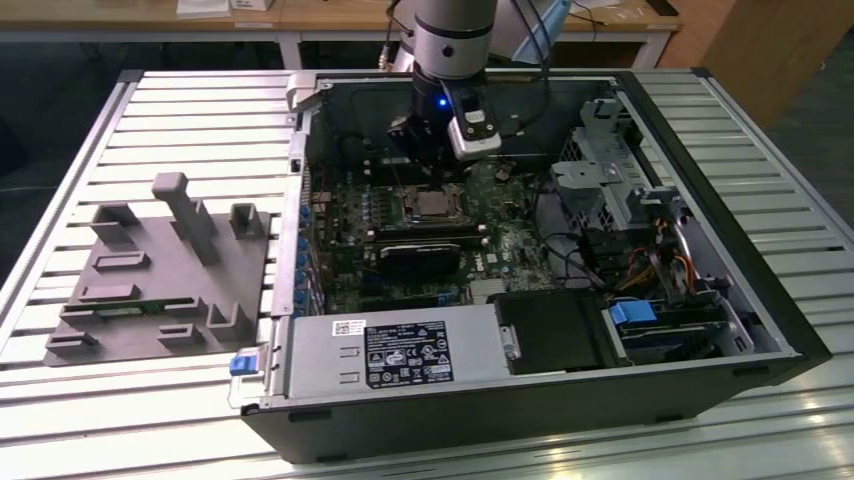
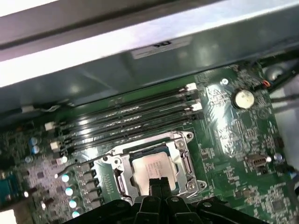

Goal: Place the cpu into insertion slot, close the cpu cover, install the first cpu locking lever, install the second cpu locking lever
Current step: 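Close the cpu cover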

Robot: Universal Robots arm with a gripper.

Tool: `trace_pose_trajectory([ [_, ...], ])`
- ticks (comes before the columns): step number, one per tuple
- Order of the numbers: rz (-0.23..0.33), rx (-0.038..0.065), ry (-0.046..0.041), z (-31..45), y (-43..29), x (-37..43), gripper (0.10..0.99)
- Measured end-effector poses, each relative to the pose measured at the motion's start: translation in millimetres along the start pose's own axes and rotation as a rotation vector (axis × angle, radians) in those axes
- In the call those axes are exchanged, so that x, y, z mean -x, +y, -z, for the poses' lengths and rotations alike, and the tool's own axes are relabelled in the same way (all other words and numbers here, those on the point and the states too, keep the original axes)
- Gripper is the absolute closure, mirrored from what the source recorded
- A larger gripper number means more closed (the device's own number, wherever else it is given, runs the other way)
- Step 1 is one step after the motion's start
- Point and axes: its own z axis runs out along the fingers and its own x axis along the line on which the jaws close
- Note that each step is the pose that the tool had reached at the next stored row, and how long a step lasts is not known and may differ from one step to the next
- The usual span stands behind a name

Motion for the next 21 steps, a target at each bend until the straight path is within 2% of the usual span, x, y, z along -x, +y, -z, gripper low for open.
trace_pose_trajectory([
  [9,0.163,-0.001,0.0009,-1.8,0.0,0.0,0.984],
  [12,0.208,-0.001,-0.0014,-2.8,-0.1,0.0,0.984],
  [21,0.21,0.003,-0.0135,-8.0,-4.5,-2.6,0.984],
])
